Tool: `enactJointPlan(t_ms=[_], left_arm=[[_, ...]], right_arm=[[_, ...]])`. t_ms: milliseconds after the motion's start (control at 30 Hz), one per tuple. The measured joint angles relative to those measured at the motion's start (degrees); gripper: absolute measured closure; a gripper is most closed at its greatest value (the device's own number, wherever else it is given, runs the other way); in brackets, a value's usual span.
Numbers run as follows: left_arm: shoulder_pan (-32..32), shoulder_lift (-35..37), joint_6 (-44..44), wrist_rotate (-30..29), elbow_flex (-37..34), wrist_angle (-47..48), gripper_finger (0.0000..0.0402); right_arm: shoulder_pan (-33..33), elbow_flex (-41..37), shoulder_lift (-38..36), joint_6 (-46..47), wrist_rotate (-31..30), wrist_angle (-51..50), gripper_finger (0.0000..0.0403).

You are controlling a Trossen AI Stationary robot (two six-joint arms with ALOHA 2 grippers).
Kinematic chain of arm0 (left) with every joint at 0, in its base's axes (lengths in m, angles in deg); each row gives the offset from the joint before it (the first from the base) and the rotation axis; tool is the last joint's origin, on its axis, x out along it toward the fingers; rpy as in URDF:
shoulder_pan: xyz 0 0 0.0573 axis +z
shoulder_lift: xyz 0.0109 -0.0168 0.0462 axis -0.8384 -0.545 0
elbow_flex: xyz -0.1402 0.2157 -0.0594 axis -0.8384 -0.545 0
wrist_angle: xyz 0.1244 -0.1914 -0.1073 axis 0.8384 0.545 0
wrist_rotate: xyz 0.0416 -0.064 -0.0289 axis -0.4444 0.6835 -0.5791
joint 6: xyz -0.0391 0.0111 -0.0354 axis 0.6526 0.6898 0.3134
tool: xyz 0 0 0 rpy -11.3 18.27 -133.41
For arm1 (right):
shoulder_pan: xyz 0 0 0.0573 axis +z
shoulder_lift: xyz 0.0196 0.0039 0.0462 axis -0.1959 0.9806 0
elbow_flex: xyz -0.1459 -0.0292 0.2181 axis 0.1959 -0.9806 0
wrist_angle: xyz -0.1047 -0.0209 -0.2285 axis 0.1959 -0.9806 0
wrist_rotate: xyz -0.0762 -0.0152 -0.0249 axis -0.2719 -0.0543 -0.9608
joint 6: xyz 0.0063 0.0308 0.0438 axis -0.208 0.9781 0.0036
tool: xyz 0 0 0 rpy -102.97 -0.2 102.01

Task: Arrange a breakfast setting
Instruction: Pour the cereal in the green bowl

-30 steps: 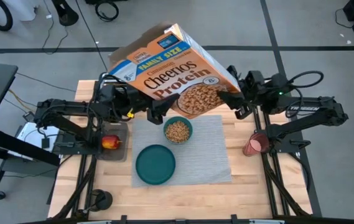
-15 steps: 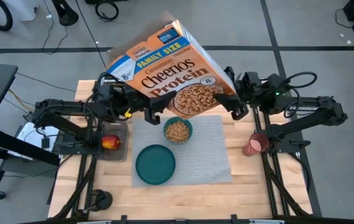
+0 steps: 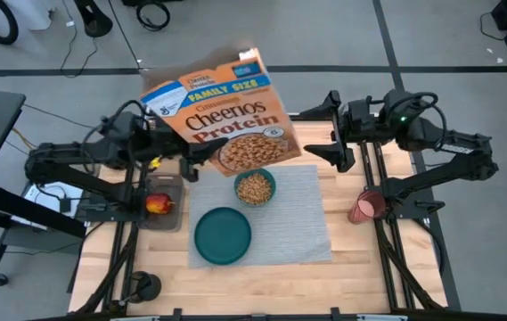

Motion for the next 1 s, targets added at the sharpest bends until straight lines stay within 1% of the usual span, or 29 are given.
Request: enactJointPlan(t_ms=[100, 167, 300, 367, 433, 700, 867, 1000], left_arm=[[-0.7, 2.4, 0.0, 0.0, 0.1, 3.1, 0.0183], [-0.8, 3.3, 0.0, 0.1, 0.1, 5.2, 0.0182], [-1.0, 3.6, -0.5, 0.0, 0.1, 8.8, 0.0186], [-1.0, 3.0, -0.1, -0.3, 0.1, 10.6, 0.0186], [-1.0, 2.1, -0.1, -1.1, 0.1, 12.9, 0.0184], [-0.9, 0.2, -0.6, -1.9, 0.0, 13.0, 0.0187], [-0.9, 0.2, -0.9, -1.9, 0.0, 13.3, 0.0187], [-0.9, 0.0, -1.5, -1.9, 0.0, 13.6, 0.0188]], right_arm=[[-0.5, 1.1, 0.0, 0.5, 0.0, -0.1, 0.0007], [-0.9, 1.2, 0.2, 2.9, 0.1, 1.7, 0.0004], [-1.8, 1.2, 1.5, 8.1, 3.5, 6.5, 0.0004], [-1.9, 1.2, 2.7, 8.0, 5.0, 8.6, 0.0003], [-1.9, 1.2, 3.5, 7.6, 6.1, 7.8, 0.0004], [-2.2, 1.2, 5.9, 7.4, 7.7, 3.5, 0.0003], [-2.6, 1.2, 6.7, 3.1, 7.6, 4.7, 0.0003], [-3.5, 1.2, 7.4, 4.3, 9.2, 6.0, 0.0003]])
